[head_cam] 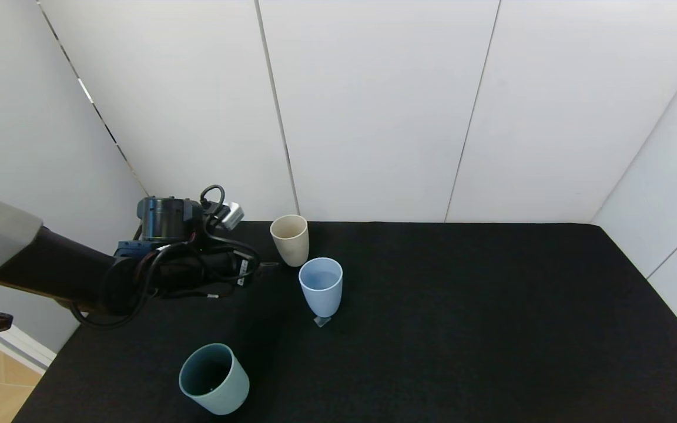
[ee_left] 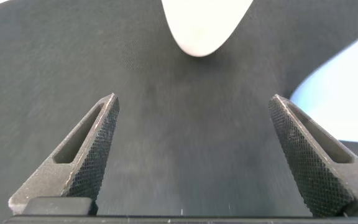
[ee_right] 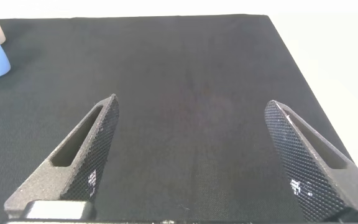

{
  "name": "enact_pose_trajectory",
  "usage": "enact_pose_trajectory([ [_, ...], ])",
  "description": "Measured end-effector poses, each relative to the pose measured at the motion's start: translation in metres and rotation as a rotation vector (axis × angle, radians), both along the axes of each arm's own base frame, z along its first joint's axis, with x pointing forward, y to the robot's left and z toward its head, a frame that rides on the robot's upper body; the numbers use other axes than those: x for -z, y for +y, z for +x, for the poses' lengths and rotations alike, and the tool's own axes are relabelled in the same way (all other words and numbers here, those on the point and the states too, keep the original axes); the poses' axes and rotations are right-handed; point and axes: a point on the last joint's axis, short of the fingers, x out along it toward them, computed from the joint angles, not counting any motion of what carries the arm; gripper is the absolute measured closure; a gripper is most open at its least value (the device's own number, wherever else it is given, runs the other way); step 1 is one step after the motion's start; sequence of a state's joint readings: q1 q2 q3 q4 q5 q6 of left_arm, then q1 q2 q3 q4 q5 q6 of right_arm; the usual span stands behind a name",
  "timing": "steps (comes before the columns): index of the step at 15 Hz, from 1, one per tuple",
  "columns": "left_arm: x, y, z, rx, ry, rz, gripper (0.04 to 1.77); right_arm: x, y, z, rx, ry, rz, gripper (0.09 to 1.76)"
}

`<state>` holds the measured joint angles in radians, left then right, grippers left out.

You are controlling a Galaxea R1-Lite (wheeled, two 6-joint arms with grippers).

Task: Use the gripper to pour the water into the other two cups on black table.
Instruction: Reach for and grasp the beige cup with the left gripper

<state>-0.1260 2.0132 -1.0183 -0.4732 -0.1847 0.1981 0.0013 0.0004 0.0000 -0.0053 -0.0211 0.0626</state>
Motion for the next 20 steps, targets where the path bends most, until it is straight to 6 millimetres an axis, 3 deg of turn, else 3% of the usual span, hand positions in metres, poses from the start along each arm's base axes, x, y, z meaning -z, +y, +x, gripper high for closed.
enact_pose_trajectory([
  [7,0.016,-0.016,0.029,0.042,-0.01,-0.018,0.09,0.0,0.0,0.0,0.0,0.0,0.0,0.14],
  [20,0.036,-0.03,0.056,0.072,-0.119,-0.046,0.09,0.0,0.0,0.0,0.0,0.0,0.0,0.14],
])
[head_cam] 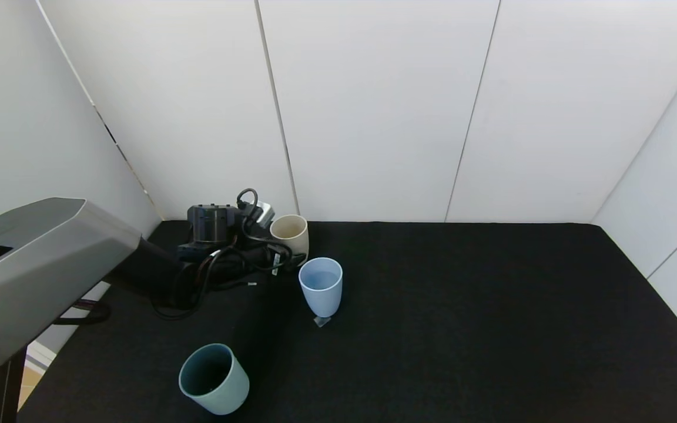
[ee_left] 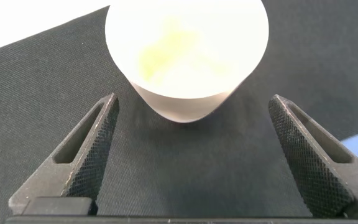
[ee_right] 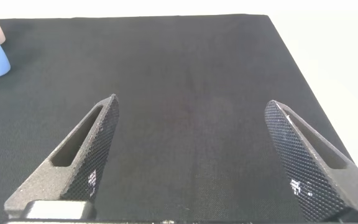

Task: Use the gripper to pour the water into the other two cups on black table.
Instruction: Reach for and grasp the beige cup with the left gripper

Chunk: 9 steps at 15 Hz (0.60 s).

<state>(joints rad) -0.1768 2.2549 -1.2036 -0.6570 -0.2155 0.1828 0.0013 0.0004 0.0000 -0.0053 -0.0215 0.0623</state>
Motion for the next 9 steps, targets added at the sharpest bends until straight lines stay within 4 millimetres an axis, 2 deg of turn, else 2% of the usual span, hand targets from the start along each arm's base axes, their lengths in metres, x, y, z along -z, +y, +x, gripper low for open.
enact_pose_trajectory([
  [9,-0.004,-0.007,0.018,-0.001,-0.057,-0.027,0.09,0.0,0.0,0.0,0.0,0.0,0.0,0.14],
])
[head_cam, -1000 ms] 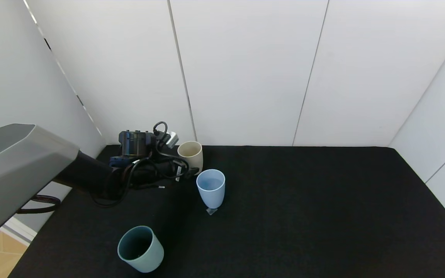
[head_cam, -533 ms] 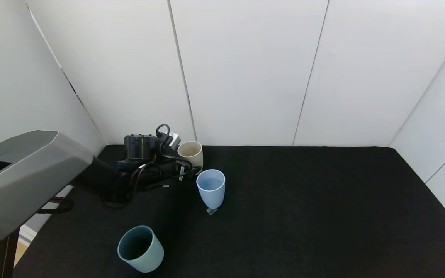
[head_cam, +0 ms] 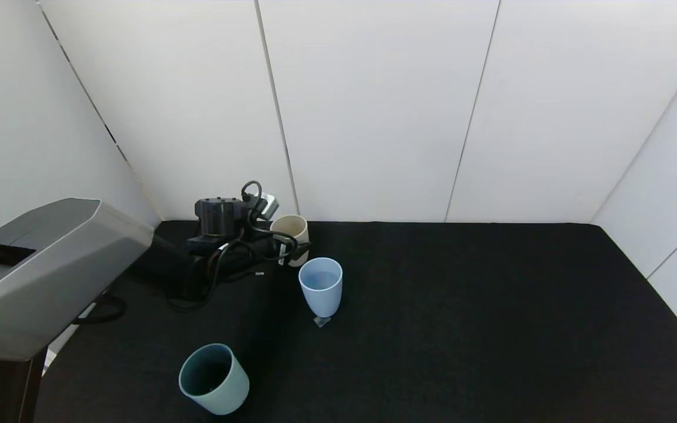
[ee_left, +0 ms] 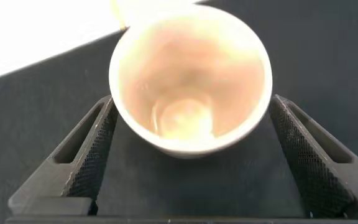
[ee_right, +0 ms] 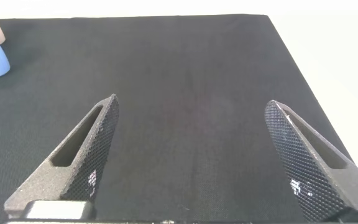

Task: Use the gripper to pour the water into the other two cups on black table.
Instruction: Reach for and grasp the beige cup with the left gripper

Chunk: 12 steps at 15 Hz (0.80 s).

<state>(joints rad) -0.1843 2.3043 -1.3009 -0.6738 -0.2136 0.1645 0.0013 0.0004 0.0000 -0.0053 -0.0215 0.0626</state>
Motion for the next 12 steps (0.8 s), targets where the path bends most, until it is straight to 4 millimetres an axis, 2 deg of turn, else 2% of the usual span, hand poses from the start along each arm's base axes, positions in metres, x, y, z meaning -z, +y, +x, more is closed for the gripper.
enact_pose_trajectory([
  [12,0.007,-0.003,0.019,-0.004,-0.035,-0.014,0.09,0.0,0.0,0.0,0.0,0.0,0.0,0.14],
])
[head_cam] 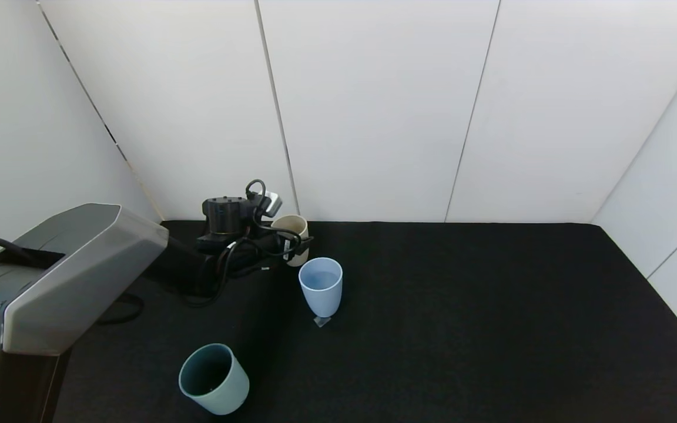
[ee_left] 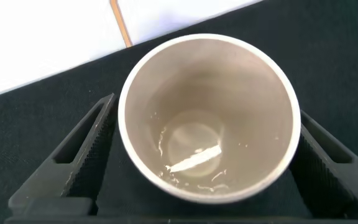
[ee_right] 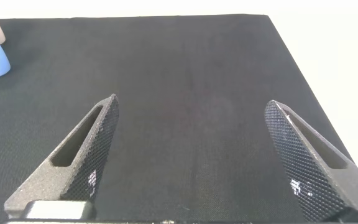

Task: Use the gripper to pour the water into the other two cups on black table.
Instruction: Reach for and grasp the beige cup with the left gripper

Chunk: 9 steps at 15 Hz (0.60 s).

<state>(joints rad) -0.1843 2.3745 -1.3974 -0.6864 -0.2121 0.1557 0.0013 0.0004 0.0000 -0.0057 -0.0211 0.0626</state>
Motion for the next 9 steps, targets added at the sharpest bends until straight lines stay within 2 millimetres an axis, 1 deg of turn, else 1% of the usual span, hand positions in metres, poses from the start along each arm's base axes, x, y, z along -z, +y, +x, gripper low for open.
enact_pose_trajectory([
  [6,-0.0005,-0.0003,0.0058,-0.005,-0.006,-0.013,0.09,0.0,0.0,0.0,0.0,0.0,0.0,0.14],
  [7,-0.0006,-0.0007,0.0065,-0.005,-0.009,-0.014,0.19,0.0,0.0,0.0,0.0,0.0,0.0,0.14],
  [8,-0.0004,-0.0013,0.0073,-0.004,-0.01,-0.016,0.37,0.0,0.0,0.0,0.0,0.0,0.0,0.14],
  [9,0.0,-0.0015,0.0082,-0.004,-0.012,-0.016,0.47,0.0,0.0,0.0,0.0,0.0,0.0,0.14],
])
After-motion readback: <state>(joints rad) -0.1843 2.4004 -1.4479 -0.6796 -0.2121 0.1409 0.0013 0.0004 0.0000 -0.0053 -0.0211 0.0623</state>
